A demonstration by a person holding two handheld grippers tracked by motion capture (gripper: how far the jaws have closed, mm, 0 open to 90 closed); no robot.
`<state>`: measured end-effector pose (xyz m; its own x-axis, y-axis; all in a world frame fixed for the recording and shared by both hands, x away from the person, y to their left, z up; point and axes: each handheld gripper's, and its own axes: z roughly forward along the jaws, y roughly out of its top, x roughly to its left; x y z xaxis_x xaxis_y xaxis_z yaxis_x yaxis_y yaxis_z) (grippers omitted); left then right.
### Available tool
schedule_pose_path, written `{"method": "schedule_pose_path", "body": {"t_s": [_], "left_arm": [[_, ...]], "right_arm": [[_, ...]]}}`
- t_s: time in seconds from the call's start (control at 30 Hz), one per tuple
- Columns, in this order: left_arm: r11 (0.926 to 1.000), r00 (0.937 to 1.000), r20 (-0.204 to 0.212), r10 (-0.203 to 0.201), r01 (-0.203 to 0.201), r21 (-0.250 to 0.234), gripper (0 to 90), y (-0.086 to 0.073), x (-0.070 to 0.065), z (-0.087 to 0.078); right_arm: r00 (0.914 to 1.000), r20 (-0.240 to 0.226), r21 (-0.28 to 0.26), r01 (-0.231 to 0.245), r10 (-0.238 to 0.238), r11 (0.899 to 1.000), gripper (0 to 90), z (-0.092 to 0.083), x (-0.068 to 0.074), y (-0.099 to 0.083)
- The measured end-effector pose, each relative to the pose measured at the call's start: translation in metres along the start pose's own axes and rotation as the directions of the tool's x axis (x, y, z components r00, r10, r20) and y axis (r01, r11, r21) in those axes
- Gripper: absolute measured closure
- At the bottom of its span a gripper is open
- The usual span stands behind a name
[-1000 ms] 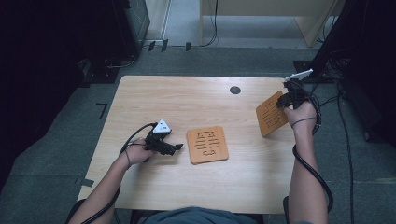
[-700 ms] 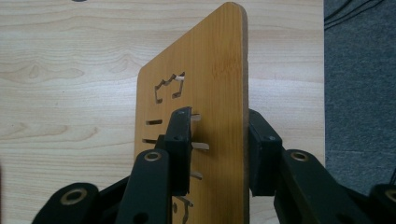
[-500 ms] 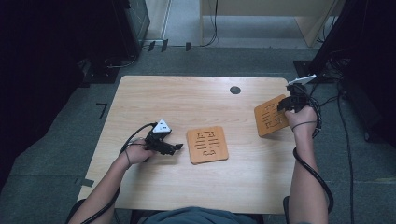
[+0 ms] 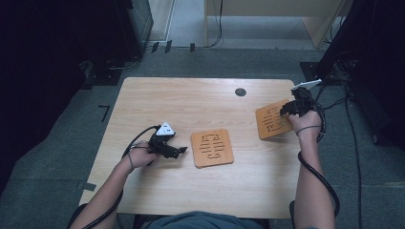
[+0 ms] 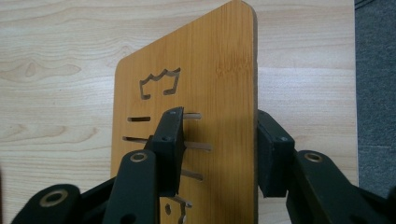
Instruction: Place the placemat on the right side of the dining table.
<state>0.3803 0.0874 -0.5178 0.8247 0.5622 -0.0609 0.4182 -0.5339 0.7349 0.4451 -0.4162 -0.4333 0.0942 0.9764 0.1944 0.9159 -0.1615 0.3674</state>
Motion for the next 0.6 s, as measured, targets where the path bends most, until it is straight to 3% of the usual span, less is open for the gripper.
{"method": "schedule_pose_path", "body": {"t_s": [0.37,0.6], "left_arm": [[1.0000,1.0000,0.000,0.000,0.000,0.000,12.6,0.000,0.000,0.000],[1.0000,1.0000,-0.001,0.000,0.000,0.001,12.6,0.000,0.000,0.000]], "right_arm": [[0.9976,-0.066,0.029,-0.019,0.021,0.999,57.4,0.012,-0.006,-0.002],[0.9979,-0.061,0.028,-0.021,0.023,0.999,55.5,0.018,-0.009,-0.004]]}}
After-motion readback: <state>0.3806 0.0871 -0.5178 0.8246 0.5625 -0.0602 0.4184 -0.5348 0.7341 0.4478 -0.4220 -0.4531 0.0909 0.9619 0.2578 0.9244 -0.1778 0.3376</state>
